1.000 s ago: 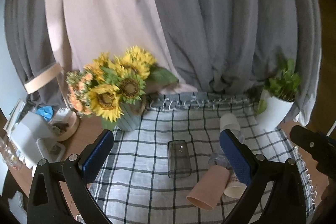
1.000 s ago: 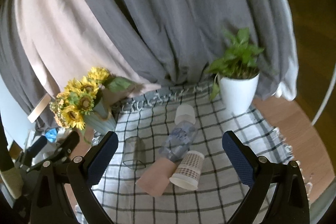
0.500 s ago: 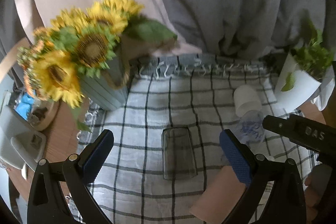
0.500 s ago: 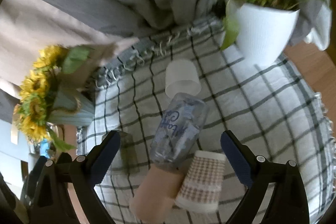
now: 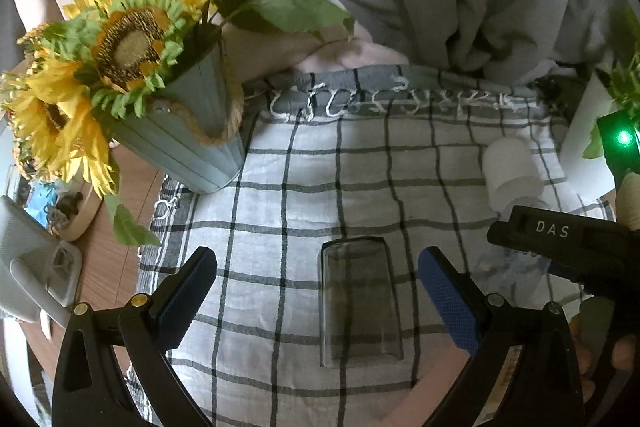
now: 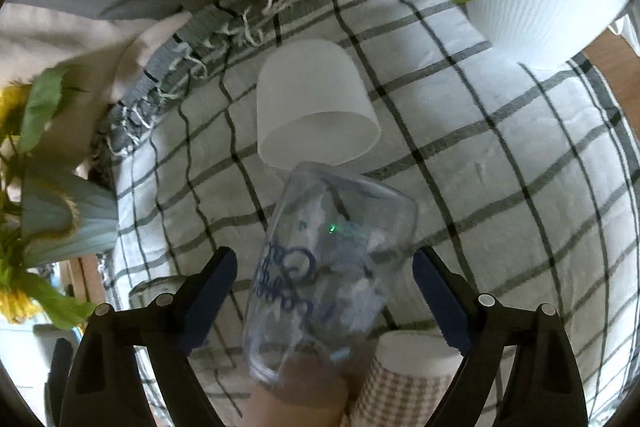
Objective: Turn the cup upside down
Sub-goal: 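Reach the right gripper down to the clear printed plastic cup and close it, then lift the clear cup with the right gripper and rotate it rim-down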
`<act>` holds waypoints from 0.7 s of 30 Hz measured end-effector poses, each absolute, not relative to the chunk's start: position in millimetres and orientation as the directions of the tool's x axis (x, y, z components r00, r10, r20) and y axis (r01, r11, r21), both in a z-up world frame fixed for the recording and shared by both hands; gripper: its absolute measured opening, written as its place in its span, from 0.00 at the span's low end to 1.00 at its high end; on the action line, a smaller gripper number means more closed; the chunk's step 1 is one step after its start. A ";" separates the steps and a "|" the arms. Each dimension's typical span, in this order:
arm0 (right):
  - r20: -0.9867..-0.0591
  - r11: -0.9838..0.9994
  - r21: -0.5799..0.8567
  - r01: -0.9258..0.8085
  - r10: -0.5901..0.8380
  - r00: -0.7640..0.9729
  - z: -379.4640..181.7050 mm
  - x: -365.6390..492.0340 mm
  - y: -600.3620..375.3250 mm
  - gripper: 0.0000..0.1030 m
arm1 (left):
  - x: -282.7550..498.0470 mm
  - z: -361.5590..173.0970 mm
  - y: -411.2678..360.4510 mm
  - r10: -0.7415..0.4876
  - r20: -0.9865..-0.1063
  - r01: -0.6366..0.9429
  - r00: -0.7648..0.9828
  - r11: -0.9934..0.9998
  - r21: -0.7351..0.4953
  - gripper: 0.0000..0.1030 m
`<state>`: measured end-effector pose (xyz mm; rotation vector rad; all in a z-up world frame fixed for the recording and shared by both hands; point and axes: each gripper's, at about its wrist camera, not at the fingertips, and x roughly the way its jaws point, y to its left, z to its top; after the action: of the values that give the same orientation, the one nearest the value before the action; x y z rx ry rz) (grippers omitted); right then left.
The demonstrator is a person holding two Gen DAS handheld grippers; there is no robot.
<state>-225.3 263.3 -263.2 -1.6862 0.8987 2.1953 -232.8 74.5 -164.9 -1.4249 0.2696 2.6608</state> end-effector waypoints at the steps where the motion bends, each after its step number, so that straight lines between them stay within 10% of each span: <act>1: -0.938 -0.784 0.318 -0.533 -0.178 -0.297 -266.6 -228.0 262.8 0.82 | -234.1 -166.8 73.8 0.010 -0.835 -0.175 -0.550 -0.979 0.104 1.00; 21: -0.860 -0.837 0.348 -0.422 -0.105 -0.500 -175.8 -189.2 250.8 0.72 | -198.2 -114.1 48.0 0.041 -0.784 -0.115 -0.620 -0.993 0.039 1.00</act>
<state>-189.2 250.8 -175.8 -1.4542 0.7957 2.4387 -198.2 48.0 -114.1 -1.3267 0.1309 2.7485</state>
